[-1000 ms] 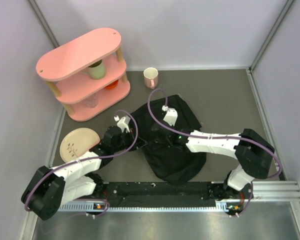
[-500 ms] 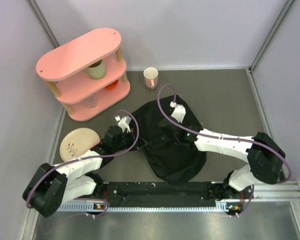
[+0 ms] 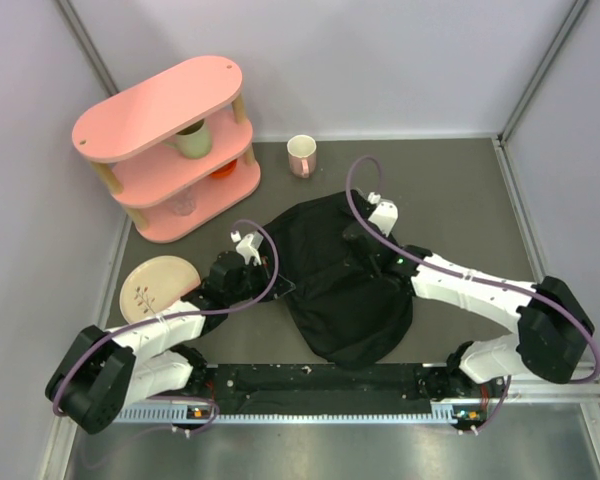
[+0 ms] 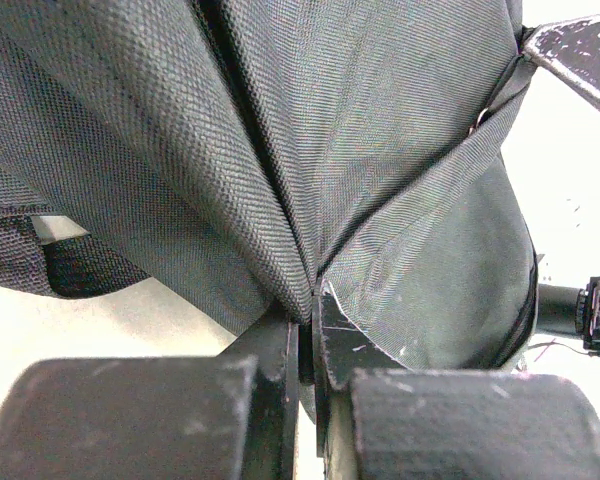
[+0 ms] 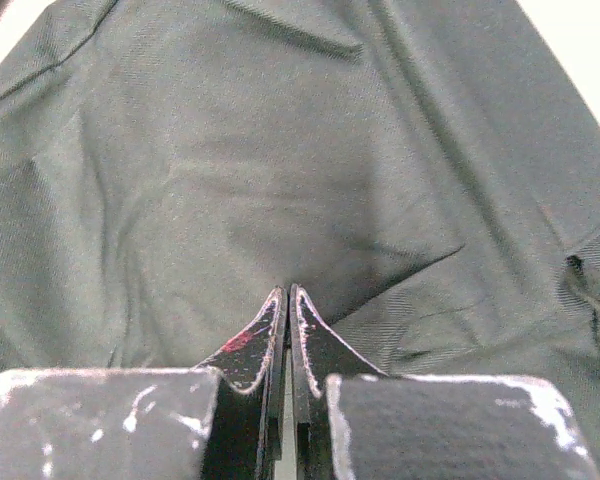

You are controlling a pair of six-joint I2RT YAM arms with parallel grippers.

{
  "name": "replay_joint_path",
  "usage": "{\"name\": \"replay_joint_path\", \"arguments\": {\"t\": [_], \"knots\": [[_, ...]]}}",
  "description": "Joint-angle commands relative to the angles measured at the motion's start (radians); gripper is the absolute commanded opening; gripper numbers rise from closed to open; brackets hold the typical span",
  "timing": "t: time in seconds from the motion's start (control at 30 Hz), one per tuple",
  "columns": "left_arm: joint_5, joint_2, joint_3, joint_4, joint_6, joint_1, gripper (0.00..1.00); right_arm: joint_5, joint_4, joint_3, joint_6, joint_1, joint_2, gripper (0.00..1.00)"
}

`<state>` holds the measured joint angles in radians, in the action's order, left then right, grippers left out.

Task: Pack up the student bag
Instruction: Zip the student bag at the center of the board.

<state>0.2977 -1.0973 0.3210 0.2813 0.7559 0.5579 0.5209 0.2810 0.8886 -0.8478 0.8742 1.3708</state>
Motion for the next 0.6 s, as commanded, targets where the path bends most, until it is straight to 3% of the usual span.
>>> {"name": "replay_joint_path", "arguments": {"t": [0.0,0.57], "knots": [[-0.017,0.01,-0.007,-0.033,-0.043,-0.006,0.0,0.059,-0.003,-0.017,0.041,-0.047,-0.071,0.0],[-0.057,0.056,-0.013,-0.079,-0.036,-0.006,0.0,0.013,-0.023,-0.111,0.085,-0.251,-0.134,0.0]]}}
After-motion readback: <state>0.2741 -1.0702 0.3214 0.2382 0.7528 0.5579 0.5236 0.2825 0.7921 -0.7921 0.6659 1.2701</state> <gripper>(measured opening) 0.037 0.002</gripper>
